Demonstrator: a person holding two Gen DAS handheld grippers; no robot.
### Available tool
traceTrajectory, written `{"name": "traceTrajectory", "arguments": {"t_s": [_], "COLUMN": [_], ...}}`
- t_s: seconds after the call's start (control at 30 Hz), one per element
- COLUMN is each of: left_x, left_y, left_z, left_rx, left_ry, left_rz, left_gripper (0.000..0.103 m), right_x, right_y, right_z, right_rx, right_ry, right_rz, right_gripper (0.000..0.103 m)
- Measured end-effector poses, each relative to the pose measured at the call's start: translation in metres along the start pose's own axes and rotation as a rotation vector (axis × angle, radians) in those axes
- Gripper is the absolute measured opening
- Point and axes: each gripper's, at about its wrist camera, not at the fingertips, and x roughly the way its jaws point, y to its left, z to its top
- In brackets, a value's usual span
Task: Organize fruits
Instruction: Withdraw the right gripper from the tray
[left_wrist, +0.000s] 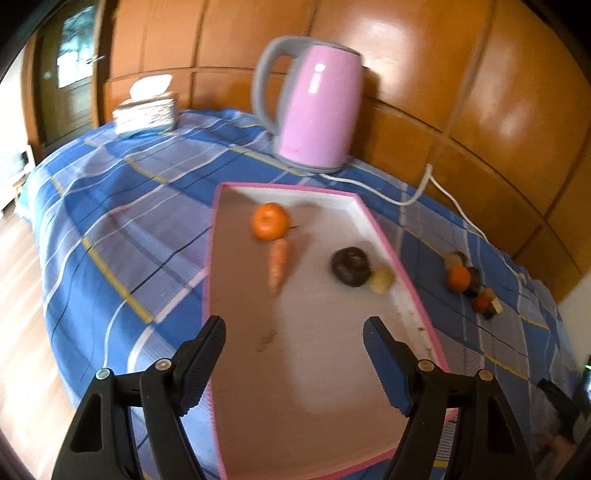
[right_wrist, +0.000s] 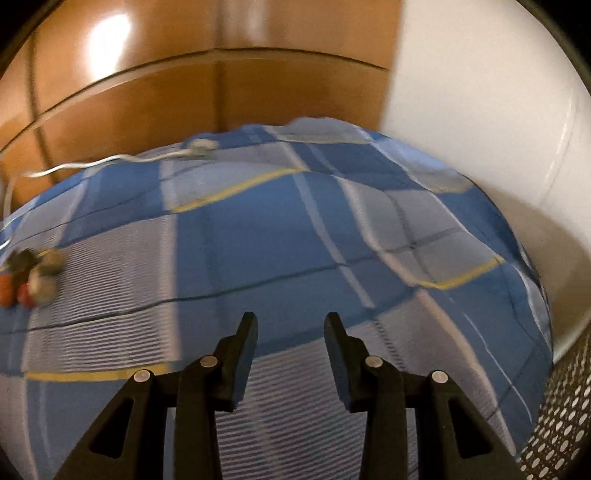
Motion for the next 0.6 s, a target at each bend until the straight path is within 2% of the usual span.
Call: {"name": "traceTrajectory", "arguments": {"t_s": [0.03, 0.17, 0.43, 0.6], "left_x": [0.002, 0.007, 0.029, 0.049], "left_y": [-0.006, -0.036, -0.1, -0.127], "left_z": [0.002, 0.01, 0.032, 0.044], "left_rx": [0.019, 0.101, 0.223, 0.266], "left_ry": [0.004, 0.013, 0.056, 0.093], "left_rz": [-0.014, -0.071, -0.168, -0.211], "left_gripper": [0.077, 0.077, 0.077, 0.066], "right_x": [0.004, 0.01, 0.013, 0.013], "right_y": [-0.005, -0.015, -0.013, -0.01], "right_z": [-0.001, -0.005, -0.007, -0.007], "right_rx": [0.014, 0.059, 0.057, 0.051], "right_ry": [0.007, -0.007, -0.015, -0.018], "right_rz": [-0.014, -0.038, -0.031, -0.035], "right_gripper": [0.038, 0.056, 0.061, 0.062]}}
